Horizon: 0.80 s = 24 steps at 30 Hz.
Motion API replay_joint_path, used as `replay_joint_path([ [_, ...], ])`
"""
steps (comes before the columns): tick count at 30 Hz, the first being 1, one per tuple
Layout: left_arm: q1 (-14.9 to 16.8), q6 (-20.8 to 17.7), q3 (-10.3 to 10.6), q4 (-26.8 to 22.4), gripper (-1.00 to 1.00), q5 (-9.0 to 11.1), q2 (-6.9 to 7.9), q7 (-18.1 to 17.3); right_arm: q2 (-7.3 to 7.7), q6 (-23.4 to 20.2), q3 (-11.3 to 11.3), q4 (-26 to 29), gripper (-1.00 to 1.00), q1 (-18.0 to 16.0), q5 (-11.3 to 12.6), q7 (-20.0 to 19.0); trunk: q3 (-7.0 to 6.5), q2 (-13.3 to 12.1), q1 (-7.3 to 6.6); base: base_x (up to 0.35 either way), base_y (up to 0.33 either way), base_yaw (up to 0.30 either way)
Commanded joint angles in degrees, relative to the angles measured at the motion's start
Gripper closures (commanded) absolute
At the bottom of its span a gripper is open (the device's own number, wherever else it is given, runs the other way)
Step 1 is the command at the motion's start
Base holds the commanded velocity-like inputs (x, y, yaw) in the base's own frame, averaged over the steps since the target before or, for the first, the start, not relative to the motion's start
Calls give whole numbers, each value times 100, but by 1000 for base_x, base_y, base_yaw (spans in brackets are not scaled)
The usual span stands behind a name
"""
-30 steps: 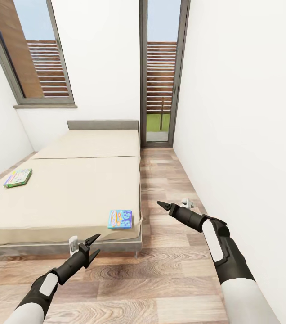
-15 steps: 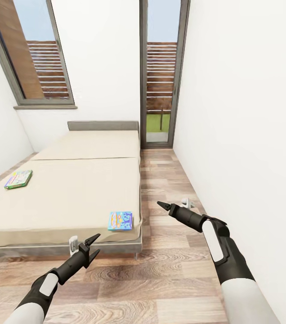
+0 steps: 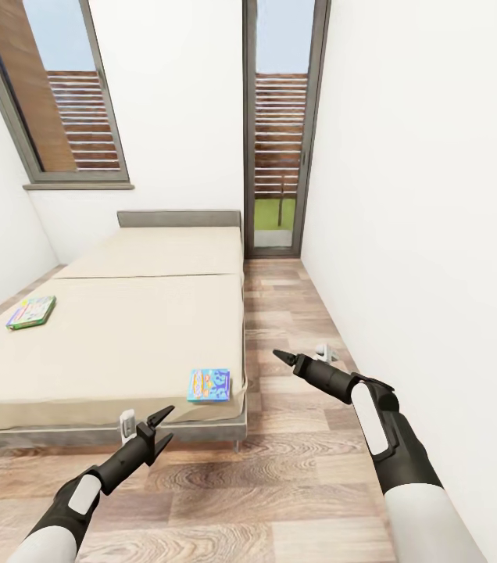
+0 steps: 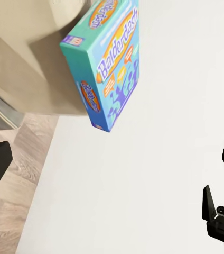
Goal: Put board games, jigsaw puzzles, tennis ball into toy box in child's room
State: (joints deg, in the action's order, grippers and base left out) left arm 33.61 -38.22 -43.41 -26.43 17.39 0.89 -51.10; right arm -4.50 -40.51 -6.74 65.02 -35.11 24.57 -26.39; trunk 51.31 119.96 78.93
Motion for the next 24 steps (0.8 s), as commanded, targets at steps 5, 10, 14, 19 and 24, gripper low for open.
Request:
replay_joint_path([
  [5,5,-32,-15,4,-100,10,-1,-10,-7,-44,-21,2,-100,-4,13,-15,5,2,0,159,0,0],
  [10,5,-33,-17,1,-100,10,-1,-11,-7,-44,-21,2,-100,-4,13,-15,5,2,0,49,0,0],
  [14,5,-35,-18,3,-100,10,-1,-13,-7,-44,-21,2,-100,-4,13,-15,5,2,0,23,0,0],
  [19,6,-36,-18,3,-100,10,-1,-12,-7,-44,-21,2,-100,-4,19,-15,5,2,0,127,0,0],
  [24,5,-36,-18,3,-100,10,-1,-13,-7,-44,-21,2,-100,-4,21,-15,5,2,0,193,0,0],
])
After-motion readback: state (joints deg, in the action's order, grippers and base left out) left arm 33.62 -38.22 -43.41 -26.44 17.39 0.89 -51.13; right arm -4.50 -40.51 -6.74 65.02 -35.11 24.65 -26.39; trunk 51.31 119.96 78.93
